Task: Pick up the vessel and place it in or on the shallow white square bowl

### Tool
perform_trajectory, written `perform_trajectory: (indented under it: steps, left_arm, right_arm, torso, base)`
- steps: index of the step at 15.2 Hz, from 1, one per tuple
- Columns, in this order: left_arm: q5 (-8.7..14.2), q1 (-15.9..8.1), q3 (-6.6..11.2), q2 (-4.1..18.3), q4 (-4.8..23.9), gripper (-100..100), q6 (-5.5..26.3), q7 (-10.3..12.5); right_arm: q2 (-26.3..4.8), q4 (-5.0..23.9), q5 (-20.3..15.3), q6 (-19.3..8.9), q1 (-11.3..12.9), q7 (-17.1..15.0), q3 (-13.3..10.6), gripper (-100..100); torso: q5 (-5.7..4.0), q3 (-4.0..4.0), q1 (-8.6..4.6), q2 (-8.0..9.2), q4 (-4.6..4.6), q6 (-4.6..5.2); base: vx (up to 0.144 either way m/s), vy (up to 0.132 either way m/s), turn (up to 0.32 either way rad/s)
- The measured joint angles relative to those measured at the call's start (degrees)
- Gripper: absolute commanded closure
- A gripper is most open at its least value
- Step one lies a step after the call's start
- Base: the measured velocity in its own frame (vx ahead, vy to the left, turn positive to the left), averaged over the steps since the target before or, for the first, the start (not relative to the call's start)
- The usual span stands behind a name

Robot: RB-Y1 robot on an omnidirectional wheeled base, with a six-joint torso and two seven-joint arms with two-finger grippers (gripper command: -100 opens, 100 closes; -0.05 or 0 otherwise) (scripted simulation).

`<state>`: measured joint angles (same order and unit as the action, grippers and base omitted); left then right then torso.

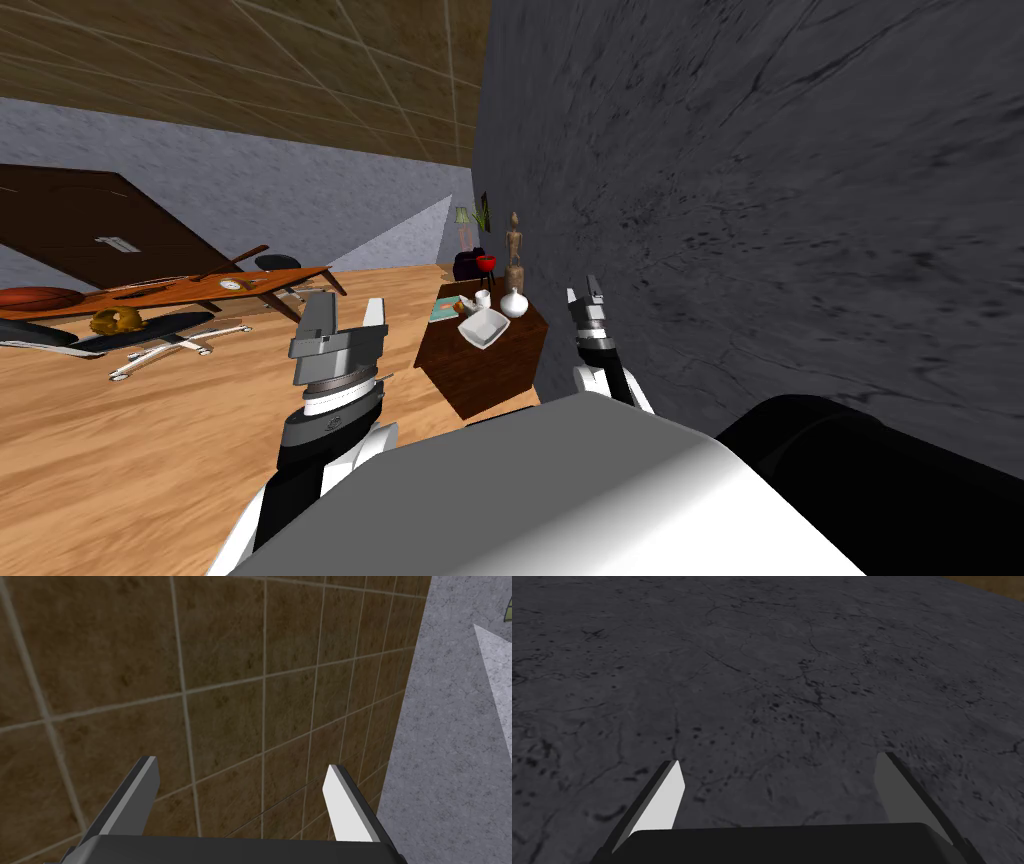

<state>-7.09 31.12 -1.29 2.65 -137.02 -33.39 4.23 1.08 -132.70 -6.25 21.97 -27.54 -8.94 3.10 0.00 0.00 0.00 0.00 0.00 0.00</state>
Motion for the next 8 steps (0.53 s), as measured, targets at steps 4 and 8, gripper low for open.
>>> perform_trajectory:
  steps: [4,8]
  left_arm:
    - [0.0,0.0,-0.01,0.0,0.0,0,0.0,0.0]
    - [0.0,0.0,-0.02,0.0,0.0,0,0.0,0.0]
  right_arm:
    - [-4.3,1.0,-0.6,-0.6,0.0,0.5,0.8,-100]
    - [-9.0,3.1,-1.8,-1.9,0.0,1.8,2.3,-100]
  torso:
    - [0.06,0.02,0.28,0.03,0.01,-0.01]
    - [0.12,0.05,0.57,0.1,0.02,-0.02]
  base:
    - [-0.011,0.08,0.047]
    - [-0.024,0.136,0.062]
